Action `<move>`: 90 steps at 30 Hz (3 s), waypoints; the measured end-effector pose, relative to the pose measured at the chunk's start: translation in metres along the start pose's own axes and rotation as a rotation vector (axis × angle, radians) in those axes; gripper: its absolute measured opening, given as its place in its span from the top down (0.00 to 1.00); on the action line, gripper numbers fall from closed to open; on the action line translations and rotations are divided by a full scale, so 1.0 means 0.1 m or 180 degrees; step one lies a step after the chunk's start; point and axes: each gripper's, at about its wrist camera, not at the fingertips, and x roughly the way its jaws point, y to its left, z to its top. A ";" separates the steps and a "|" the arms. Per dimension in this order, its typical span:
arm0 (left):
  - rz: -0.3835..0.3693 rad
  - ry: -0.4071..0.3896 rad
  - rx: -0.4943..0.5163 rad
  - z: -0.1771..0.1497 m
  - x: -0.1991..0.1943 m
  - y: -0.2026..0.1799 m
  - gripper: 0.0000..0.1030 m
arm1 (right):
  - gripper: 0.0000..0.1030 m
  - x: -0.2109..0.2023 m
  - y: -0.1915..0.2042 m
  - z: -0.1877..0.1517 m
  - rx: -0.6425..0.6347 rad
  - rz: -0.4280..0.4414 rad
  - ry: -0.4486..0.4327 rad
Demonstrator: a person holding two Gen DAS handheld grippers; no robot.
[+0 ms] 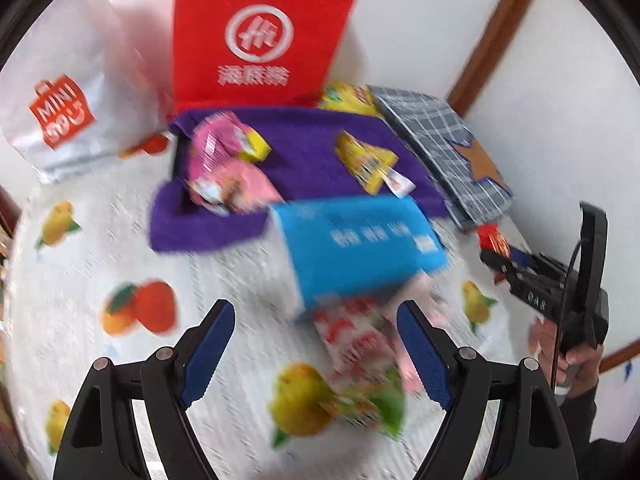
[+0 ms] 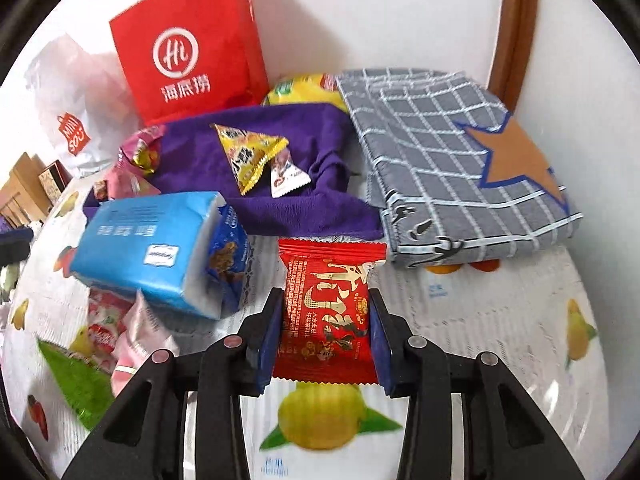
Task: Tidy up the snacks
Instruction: 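Grasp the green snack packet with the left tool, then carry the red candy packet and green snack packet over the purple towel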
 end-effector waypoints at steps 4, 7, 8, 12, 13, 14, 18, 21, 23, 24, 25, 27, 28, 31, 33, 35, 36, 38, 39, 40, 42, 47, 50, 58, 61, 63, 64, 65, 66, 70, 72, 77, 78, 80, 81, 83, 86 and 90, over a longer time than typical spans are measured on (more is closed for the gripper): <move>-0.0091 0.0125 0.0045 -0.25 0.09 -0.17 0.20 | 0.61 -0.19 -0.02 -0.10 0.0020 0.0056 -0.0056; -0.0087 0.0222 0.0044 -0.39 0.18 -0.25 0.20 | 0.61 -0.28 0.00 -0.19 -0.0024 0.0032 -0.0075; -0.0093 0.0256 0.0035 -0.44 0.21 -0.27 0.20 | 0.61 -0.30 -0.01 -0.23 -0.0034 0.0032 -0.0072; -0.0041 0.0316 0.0050 -0.57 0.31 -0.32 0.20 | 0.61 -0.36 -0.03 -0.33 -0.0044 0.0049 -0.0052; 0.0001 0.0324 0.0053 -0.59 0.33 -0.33 0.20 | 0.61 -0.38 -0.03 -0.34 -0.0047 0.0051 -0.0051; 0.0045 0.0325 0.0055 -0.62 0.36 -0.35 0.20 | 0.61 -0.40 -0.03 -0.37 -0.0051 0.0053 -0.0052; 0.0159 0.0372 0.0032 -0.70 0.47 -0.36 0.22 | 0.61 -0.44 -0.03 -0.42 -0.0055 0.0050 -0.0050; 0.0150 0.0348 -0.0001 -0.73 0.51 -0.35 0.27 | 0.61 -0.45 -0.01 -0.44 -0.0052 0.0048 -0.0034; 0.0092 0.0334 -0.0014 -0.74 0.50 -0.35 0.34 | 0.61 -0.45 0.00 -0.46 -0.0051 0.0042 -0.0026; 0.0057 0.0318 -0.0035 -0.75 0.49 -0.34 0.37 | 0.61 -0.46 0.01 -0.46 -0.0051 0.0042 -0.0023; 0.0051 0.0302 -0.0041 -0.75 0.47 -0.33 0.38 | 0.61 -0.46 0.01 -0.47 -0.0052 0.0041 -0.0017; 0.0044 0.0262 -0.0036 -0.76 0.43 -0.33 0.40 | 0.61 -0.47 0.04 -0.48 -0.0061 0.0046 -0.0007; 0.0036 0.0254 -0.0048 -0.78 0.40 -0.31 0.44 | 0.61 -0.48 0.05 -0.48 -0.0068 0.0051 -0.0005; -0.0015 0.0219 -0.0095 -0.81 0.29 -0.28 0.44 | 0.61 -0.51 0.11 -0.48 -0.0073 0.0115 -0.0004; -0.0003 0.0164 -0.0091 -0.82 0.21 -0.26 0.44 | 0.61 -0.52 0.15 -0.47 -0.0066 0.0177 -0.0003; -0.0017 0.0121 -0.0108 -0.78 0.15 -0.24 0.45 | 0.61 -0.51 0.22 -0.45 -0.0081 0.0201 -0.0014; -0.0025 0.0103 -0.0114 -0.77 0.11 -0.23 0.45 | 0.61 -0.51 0.25 -0.43 -0.0086 0.0211 -0.0015; -0.0039 0.0040 -0.0112 -0.72 0.02 -0.22 0.45 | 0.61 -0.50 0.29 -0.40 -0.0088 0.0236 -0.0020; -0.0038 0.0006 -0.0097 -0.67 -0.03 -0.22 0.45 | 0.61 -0.50 0.32 -0.38 -0.0093 0.0256 -0.0020; -0.0029 -0.0012 -0.0087 -0.63 -0.04 -0.22 0.45 | 0.61 -0.50 0.35 -0.35 -0.0093 0.0272 -0.0017; 0.0011 -0.0031 -0.0073 -0.53 -0.08 -0.21 0.45 | 0.61 -0.49 0.38 -0.31 -0.0100 0.0284 -0.0033; -0.0011 -0.0110 -0.0089 -0.25 -0.17 -0.19 0.45 | 0.61 -0.49 0.48 -0.13 -0.0106 0.0306 -0.0121; -0.0039 -0.0197 -0.0060 -0.07 -0.26 -0.20 0.45 | 0.61 -0.51 0.54 0.01 -0.0099 0.0316 -0.0185; 0.0005 -0.0414 0.0028 0.34 -0.42 -0.18 0.45 | 0.61 -0.51 0.76 0.46 -0.0169 0.0299 -0.0336; 0.0037 -0.0443 0.0030 0.44 -0.42 -0.15 0.45 | 0.61 -0.48 0.82 0.59 -0.0188 0.0275 -0.0374; 0.0052 -0.0457 0.0025 0.50 -0.42 -0.12 0.45 | 0.61 -0.46 0.83 0.65 -0.0188 0.0283 -0.0381; 0.0061 -0.0465 0.0024 0.55 -0.42 -0.11 0.45 | 0.61 -0.45 0.84 0.69 -0.0190 0.0291 -0.0383; 0.0071 -0.0472 0.0024 0.58 -0.42 -0.10 0.45 | 0.61 -0.43 0.85 0.73 -0.0201 0.0290 -0.0388; 0.0078 -0.0478 0.0026 0.60 -0.41 -0.10 0.45 | 0.61 -0.42 0.85 0.75 -0.0207 0.0286 -0.0392; 0.0095 -0.0519 0.0004 0.75 -0.40 -0.06 0.45 | 0.61 -0.37 0.86 0.91 -0.0236 0.0275 -0.0414; 0.0112 -0.0532 -0.0026 0.83 -0.38 -0.02 0.45 | 0.61 -0.35 0.87 0.99 -0.0258 0.0249 -0.0442; 0.0135 -0.0525 -0.0162 1.06 -0.25 0.13 0.45 | 0.61 -0.24 0.84 1.24 -0.0274 0.0194 -0.0500; 0.0140 -0.0521 -0.0182 1.10 -0.23 0.16 0.45 | 0.61 -0.22 0.84 1.27 -0.0273 0.0185 -0.0502; 0.0138 -0.0492 -0.0225 1.20 -0.15 0.24 0.45 | 0.61 -0.14 0.82 1.37 -0.0264 0.0147 -0.0497; 0.0136 -0.0483 -0.0230 1.24 -0.13 0.26 0.45 | 0.61 -0.10 0.81 1.42 -0.0261 0.0123 -0.0495; 0.0135 -0.0477 -0.0234 1.33 -0.06 0.30 0.45 | 0.61 -0.02 0.80 1.48 -0.0258 0.0099 -0.0493; 0.0107 -0.0479 -0.0248 1.45 0.02 0.34 0.45 | 0.61 0.13 0.77 1.57 -0.0239 0.0056 -0.0462; 0.0082 -0.0478 -0.0222 1.54 0.16 0.37 0.45 | 0.61 0.37 0.74 1.66 -0.0216 0.0094 -0.0365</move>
